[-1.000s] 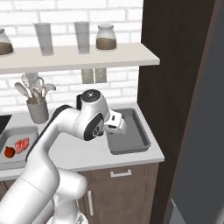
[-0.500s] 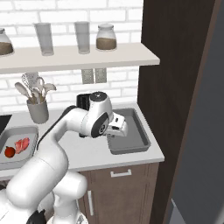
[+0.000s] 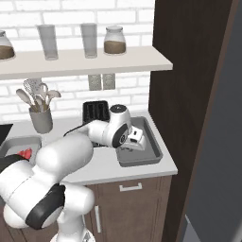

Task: Place one tomato and one steak in each tupperware on the nearby counter, to pack two identical lunches.

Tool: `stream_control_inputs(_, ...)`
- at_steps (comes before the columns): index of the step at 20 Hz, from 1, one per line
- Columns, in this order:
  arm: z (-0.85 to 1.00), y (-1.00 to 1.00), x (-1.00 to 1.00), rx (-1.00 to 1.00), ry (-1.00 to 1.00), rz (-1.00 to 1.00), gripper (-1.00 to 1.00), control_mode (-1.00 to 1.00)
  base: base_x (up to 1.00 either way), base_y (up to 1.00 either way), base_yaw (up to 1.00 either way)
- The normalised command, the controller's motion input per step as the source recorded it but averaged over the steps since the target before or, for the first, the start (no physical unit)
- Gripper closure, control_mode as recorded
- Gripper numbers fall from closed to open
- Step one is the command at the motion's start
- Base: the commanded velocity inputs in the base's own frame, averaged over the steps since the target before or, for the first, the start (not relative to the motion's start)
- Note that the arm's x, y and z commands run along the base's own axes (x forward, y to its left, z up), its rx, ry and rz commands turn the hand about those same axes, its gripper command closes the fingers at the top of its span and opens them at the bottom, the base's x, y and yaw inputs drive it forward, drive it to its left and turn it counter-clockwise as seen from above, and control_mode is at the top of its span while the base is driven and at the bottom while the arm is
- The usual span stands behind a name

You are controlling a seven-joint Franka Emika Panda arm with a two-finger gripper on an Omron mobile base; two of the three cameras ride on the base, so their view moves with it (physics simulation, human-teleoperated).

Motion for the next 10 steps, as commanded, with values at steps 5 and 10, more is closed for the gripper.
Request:
stream_control_inputs(5,-0.46,-0.17,0.48,0.0,0.01,-0.03,1.0,-1.0,0.0,0.0,0.0)
stream_control_inputs(10,-0.17,0.0,0.3,0.0,0.0,-0.01,-1.0,-1.0,0.0,0.0,0.0)
